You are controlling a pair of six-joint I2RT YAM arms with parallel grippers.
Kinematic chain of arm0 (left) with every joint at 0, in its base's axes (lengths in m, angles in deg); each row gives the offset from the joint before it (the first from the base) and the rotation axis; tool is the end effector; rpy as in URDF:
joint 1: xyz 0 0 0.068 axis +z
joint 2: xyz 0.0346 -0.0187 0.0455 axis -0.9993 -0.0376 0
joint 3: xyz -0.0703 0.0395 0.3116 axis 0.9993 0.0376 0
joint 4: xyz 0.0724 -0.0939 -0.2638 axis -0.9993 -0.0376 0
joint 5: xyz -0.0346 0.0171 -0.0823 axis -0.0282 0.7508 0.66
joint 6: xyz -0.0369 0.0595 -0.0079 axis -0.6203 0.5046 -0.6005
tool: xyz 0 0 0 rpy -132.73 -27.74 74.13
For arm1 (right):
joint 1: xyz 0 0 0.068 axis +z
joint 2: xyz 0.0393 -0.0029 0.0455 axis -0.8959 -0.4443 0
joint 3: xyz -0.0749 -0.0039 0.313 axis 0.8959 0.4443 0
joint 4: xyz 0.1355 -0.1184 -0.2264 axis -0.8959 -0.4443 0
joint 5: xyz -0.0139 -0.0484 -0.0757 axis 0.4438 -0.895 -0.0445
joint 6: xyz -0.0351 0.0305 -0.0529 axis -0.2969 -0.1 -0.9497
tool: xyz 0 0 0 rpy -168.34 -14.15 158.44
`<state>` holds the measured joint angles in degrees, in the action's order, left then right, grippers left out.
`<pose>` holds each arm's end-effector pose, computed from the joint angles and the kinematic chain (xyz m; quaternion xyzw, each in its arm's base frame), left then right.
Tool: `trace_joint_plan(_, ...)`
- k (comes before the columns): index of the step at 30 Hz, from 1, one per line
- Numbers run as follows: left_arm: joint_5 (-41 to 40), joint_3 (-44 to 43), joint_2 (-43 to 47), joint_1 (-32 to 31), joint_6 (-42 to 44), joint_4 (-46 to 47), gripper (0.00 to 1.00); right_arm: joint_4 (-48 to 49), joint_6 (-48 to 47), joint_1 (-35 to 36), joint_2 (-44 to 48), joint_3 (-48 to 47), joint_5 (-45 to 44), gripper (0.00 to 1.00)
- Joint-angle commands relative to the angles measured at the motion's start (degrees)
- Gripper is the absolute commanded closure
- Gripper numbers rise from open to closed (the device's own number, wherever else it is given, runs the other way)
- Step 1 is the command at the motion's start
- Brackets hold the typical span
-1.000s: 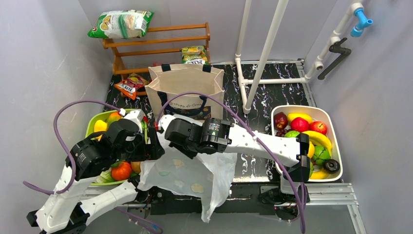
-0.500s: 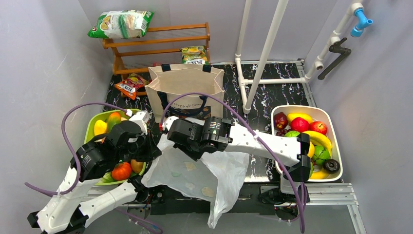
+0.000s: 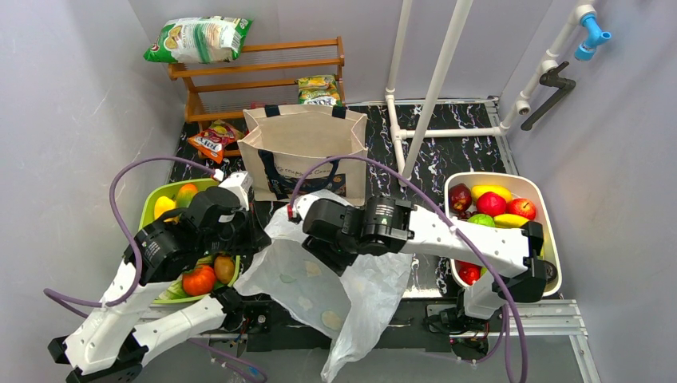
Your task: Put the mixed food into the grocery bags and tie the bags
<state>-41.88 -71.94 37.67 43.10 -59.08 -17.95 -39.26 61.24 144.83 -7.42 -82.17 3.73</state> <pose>0.0841 -0.0764 0.4301 0.0266 0.9039 -0.2547 0.3425 0.0698 0.3572 0.4197 -0.4675 0.8295 0.1369 0.2734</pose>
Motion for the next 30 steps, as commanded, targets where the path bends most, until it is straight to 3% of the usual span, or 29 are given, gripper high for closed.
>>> trace_joint_plan(1, -1.34, -2.53, -0.83, -0.25, -0.43, 0.28, 1.0, 4.11, 1.67, -0.17, 5.14, 5.99, 1.71, 0.42)
trace_joint_plan(14, -1.85, -2.7, -1.05, -0.24, -2.71, 0.91, 1.0, 12.4, 7.6, 0.5, 6.44, 11.54, 3.68, 0.36)
trace_joint_plan(30, -2.96, -1.98, -0.44, -0.2, -4.12, 0.69, 1.0, 9.0, 9.99, 3.64, 1.51, 7.95, -4.11, 0.37)
